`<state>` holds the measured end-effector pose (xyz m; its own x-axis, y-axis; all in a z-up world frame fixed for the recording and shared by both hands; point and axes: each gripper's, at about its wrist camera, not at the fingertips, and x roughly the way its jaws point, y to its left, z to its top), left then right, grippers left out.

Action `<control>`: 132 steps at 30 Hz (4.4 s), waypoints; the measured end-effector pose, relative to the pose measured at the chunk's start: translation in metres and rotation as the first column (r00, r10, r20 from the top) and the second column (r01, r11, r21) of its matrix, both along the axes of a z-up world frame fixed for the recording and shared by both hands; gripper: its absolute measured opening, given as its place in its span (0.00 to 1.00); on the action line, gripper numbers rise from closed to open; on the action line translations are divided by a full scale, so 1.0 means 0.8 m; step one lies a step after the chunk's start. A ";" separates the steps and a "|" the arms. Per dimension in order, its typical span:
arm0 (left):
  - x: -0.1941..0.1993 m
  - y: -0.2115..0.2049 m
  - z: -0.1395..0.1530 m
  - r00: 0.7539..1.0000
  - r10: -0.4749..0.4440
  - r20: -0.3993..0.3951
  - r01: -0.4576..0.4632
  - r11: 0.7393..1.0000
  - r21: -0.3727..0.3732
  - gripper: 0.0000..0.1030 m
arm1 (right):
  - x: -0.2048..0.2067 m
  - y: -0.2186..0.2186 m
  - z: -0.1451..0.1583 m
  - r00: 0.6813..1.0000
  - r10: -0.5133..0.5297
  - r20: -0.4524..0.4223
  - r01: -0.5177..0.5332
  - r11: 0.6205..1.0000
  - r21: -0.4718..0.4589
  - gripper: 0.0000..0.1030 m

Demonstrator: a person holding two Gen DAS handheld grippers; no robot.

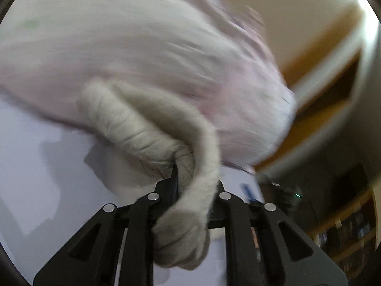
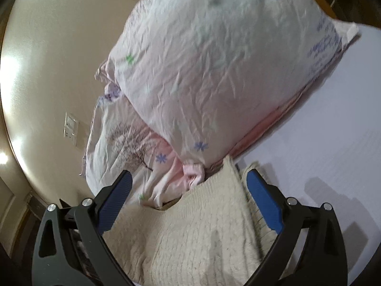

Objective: Fold small clothes

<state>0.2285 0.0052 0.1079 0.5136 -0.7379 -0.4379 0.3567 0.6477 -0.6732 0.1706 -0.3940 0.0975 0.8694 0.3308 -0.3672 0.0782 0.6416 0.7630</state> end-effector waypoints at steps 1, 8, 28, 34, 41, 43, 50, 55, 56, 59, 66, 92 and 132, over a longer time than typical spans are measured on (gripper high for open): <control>0.004 -0.041 0.003 0.998 -0.061 0.010 0.061 0.998 0.000 0.15 | -0.002 -0.002 0.003 1.000 -0.010 0.003 0.010 1.000 -0.014 0.94; 0.030 -0.256 -0.061 0.933 -0.339 -0.117 0.353 0.928 0.123 0.16 | -0.003 -0.023 0.007 0.997 -0.044 -0.061 0.038 0.994 -0.099 0.94; 0.041 -0.108 -0.084 0.982 -0.015 -0.188 0.047 0.984 0.170 0.73 | 0.045 0.003 -0.065 0.881 0.225 -0.415 -0.230 0.972 0.040 0.98; 0.037 -0.127 -0.111 0.978 0.008 -0.210 0.038 0.976 0.215 0.80 | 0.044 0.025 -0.066 0.875 0.253 -0.413 -0.276 0.961 0.002 0.77; 0.019 -0.091 -0.092 0.987 -0.080 -0.138 0.108 0.972 0.209 0.38 | 0.037 0.058 -0.067 0.863 0.414 -0.290 -0.390 0.910 0.138 0.38; -0.002 -0.053 -0.074 0.995 -0.067 -0.074 0.083 0.968 0.238 0.38 | 0.040 0.091 -0.066 0.830 0.498 -0.251 -0.468 0.867 0.172 0.38; -0.018 0.017 -0.083 0.995 0.099 -0.016 -0.084 0.907 0.414 0.56 | 0.048 0.171 -0.055 0.797 0.451 -0.403 -0.527 0.844 -0.098 0.63; -0.081 0.018 -0.039 0.969 0.146 0.198 -0.217 0.888 0.405 0.58 | -0.006 0.153 0.017 0.902 0.359 -0.240 -0.407 0.894 -0.190 0.69; -0.086 0.011 -0.035 0.968 0.131 0.216 -0.210 0.893 0.398 0.58 | -0.003 0.166 0.015 0.884 0.379 -0.275 -0.438 0.877 -0.197 0.69; -0.094 -0.015 -0.035 0.970 0.064 0.235 -0.159 0.899 0.409 0.58 | 0.017 0.214 -0.012 0.832 0.376 -0.408 -0.509 0.811 -0.290 0.17; -0.096 -0.055 -0.062 0.980 -0.069 0.187 -0.033 0.869 0.495 0.45 | 0.007 0.156 -0.044 0.884 0.229 -0.407 -0.349 0.903 -0.250 0.11; -0.178 -0.005 -0.101 0.976 0.162 0.145 -0.217 0.749 0.626 0.99 | -0.161 0.199 0.009 0.947 0.086 -0.310 -0.260 0.771 -0.581 0.98; -0.164 -0.014 -0.131 0.985 0.160 0.071 -0.163 0.689 0.707 0.99 | -0.109 0.279 -0.063 0.848 0.091 -0.522 -0.462 0.609 -0.645 0.98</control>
<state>0.0975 -0.0063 0.0031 0.5978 -0.1164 -0.7931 0.2030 0.9791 0.0093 0.0837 -0.1708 0.0468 0.4894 -0.0089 -0.8720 -0.0317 0.9991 -0.0280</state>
